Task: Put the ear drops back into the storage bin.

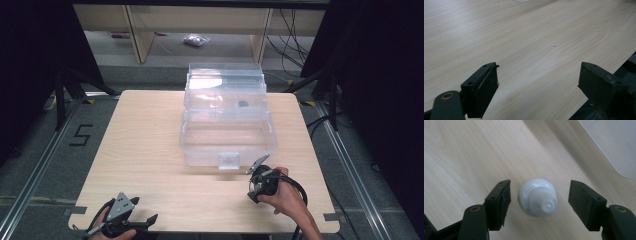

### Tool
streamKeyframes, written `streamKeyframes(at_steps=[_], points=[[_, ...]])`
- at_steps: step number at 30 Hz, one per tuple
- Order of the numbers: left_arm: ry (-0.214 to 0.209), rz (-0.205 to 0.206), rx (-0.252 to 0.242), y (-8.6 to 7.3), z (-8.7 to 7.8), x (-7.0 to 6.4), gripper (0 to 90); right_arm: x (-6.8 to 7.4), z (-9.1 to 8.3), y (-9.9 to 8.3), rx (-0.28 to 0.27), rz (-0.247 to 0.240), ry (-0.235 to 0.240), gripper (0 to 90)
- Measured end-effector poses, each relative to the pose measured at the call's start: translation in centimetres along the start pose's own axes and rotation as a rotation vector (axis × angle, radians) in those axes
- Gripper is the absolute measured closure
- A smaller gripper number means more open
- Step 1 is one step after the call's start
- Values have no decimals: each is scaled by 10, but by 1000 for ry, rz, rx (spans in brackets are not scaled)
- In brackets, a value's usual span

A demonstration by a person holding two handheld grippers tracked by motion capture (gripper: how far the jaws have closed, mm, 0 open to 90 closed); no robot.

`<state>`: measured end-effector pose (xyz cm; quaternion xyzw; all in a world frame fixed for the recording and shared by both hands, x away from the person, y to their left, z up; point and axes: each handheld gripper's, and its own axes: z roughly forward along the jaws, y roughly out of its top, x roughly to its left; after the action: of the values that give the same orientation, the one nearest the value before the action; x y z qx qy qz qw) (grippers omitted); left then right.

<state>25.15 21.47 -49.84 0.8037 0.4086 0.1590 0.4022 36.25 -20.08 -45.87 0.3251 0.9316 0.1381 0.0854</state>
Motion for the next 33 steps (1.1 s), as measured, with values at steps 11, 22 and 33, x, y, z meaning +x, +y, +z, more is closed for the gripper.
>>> streamKeyframes(at_steps=[11,22,33], points=[[1,-7,-5,0,1,-1,154,0,0,3,28,-27,8,448],[6,-7,-9,0,1,-1,154,0,4,5,60,-67,8,534],[-1,-14,-14,-1,1,0,155,2,-3,9,47,-65,14,601]])
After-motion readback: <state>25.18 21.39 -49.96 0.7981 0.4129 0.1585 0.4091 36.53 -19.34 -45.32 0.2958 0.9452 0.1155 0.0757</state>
